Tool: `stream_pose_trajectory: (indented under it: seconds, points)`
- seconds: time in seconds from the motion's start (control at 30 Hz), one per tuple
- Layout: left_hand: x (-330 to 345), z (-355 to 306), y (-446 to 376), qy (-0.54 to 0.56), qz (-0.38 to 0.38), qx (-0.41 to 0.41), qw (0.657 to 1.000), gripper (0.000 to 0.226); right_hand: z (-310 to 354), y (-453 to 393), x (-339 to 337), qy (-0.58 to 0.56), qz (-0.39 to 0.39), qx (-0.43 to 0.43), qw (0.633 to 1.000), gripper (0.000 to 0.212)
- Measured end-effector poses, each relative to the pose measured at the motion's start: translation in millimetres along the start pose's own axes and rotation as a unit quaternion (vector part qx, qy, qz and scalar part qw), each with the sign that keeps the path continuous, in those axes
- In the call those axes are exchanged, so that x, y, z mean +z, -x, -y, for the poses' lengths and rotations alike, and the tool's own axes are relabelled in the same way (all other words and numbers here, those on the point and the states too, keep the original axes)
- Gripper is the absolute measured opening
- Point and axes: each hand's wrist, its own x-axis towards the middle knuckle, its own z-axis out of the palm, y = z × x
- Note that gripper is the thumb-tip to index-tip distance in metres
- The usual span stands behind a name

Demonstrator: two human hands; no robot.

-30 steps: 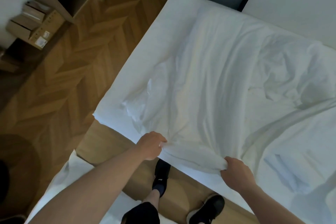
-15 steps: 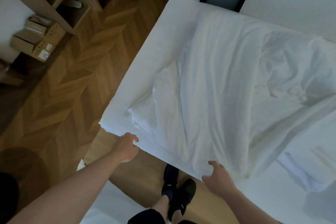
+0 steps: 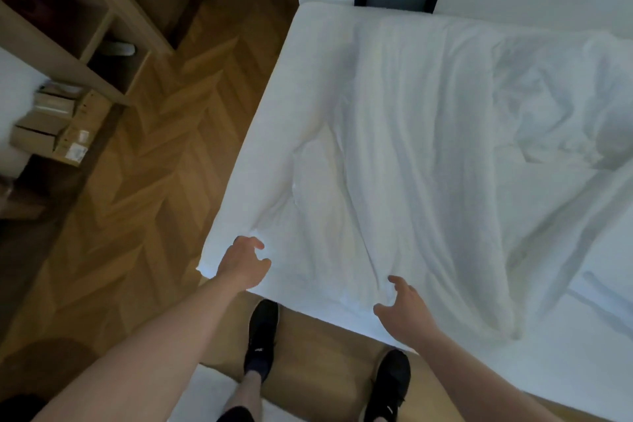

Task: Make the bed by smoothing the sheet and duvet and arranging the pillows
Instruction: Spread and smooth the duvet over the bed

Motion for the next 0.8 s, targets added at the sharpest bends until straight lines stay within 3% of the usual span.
stream_pose_trajectory:
  seconds: [0.2,0.47,0.57,0.67,0.73,0.8]
  points:
    - [29.2,14.8,-112.2,-0.017,0.038,0.031,0.999,0.059,11.7,-67.0,62.3,-0.030,-0.039,0.051,0.998,0.071]
    - [74.5,49.3,-220.1,-0.003,0.095,-0.012,0.995,0.111,13.1,-128.4,163.0,-0.068,-0.044,0.093,0.992,0.072]
    - [68.1,49.2,-221.2,-0.032,0.098,0.057,0.993,0.073,28.7,-131.8,189.6,-0.143,-0.029,0.139,0.979,0.071]
    - [42.3,47.3,-186.7,0.125,0.045,0.142,0.981,0.022,59.5,-120.7,207.2,-0.273,0.010,0.220,0.936,0.084]
    - [13.9,61.3,-155.5,0.207,0.023,0.142,0.968,0.012,85.3,-110.9,209.5,-0.378,0.037,0.252,0.890,0.102]
    - [-21.7,92.0,-125.1,0.267,-0.003,0.119,0.957,0.008,116.4,-101.2,210.1,-0.482,0.058,0.256,0.836,0.106]
